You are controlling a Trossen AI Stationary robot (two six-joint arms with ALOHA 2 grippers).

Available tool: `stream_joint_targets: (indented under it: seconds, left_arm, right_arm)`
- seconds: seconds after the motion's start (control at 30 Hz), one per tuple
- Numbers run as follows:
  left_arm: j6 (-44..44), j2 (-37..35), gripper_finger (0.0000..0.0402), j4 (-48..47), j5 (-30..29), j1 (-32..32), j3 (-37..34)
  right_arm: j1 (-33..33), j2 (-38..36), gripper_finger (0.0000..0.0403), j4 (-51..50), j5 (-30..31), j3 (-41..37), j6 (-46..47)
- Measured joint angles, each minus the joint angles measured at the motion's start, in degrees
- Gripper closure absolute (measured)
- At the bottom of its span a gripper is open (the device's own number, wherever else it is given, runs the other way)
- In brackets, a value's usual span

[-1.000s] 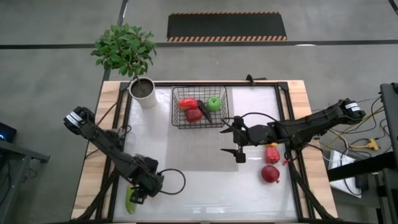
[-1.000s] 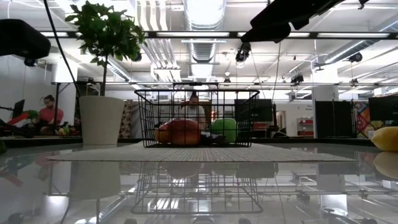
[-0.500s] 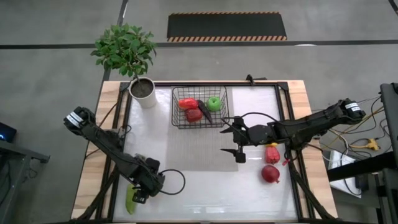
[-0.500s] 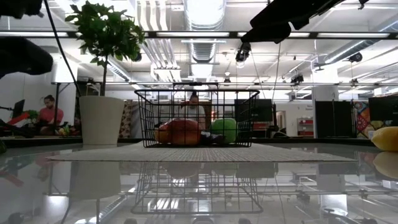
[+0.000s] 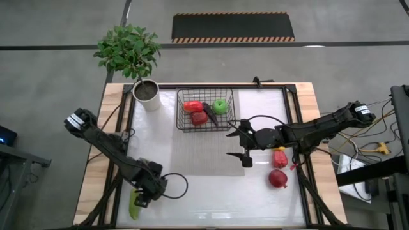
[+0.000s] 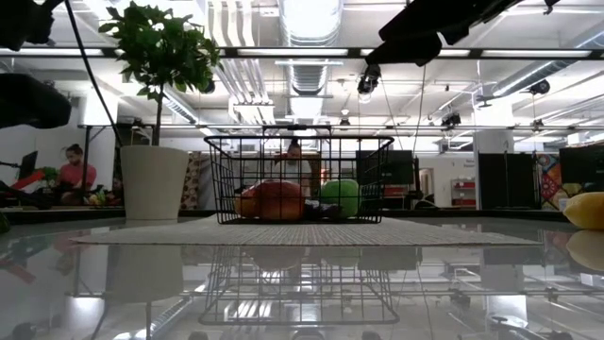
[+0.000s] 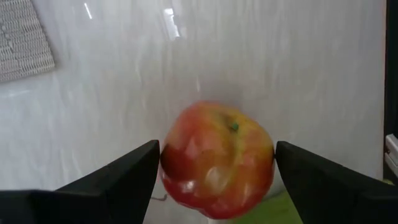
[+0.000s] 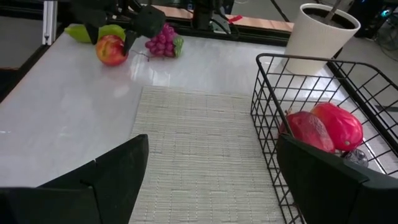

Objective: Build produce basket
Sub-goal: Put the red apple into the wire basket

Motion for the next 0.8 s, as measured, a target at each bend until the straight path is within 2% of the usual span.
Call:
stream_joint_targets:
  seconds: [0.1,0.3,0.43,0.57,0.73,0.8]
  left_arm:
    - [0.0,-0.1,0.0106,0.1,0.0,-0.3,-0.5]
    - [-0.1,-0.5,0.0154,0.3,-0.4,-0.4,-1.2]
    - [-0.2,-1.3,0.0168,-0.2,-3.3,-0.3,-1.2]
    - [-0.1,-5.1,0.0170,-0.1,-14.3,-0.1,-0.3]
    - [1.7,-12.6,0.0171,1.9,-37.5,1.0,0.4]
    - [3.8,-15.5,0.0171,5.3,-44.8,1.7,0.3]
  right_arm:
    - [0.0,0.0,0.0067,0.1,0.0,0.0,0.3]
    - [0.0,0.0,0.0067,0.2,0.0,0.0,0.4]
    - [0.0,0.0,0.0067,0.1,0.0,0.0,0.4]
    - [0.0,0.0,0.0067,0.2,0.0,0.0,-0.7]
    - [0.0,0.3,0.0067,3.0,0.0,0.0,-3.8]
    - [0.0,1.3,0.0067,5.9,0.0,0.0,-5.6]
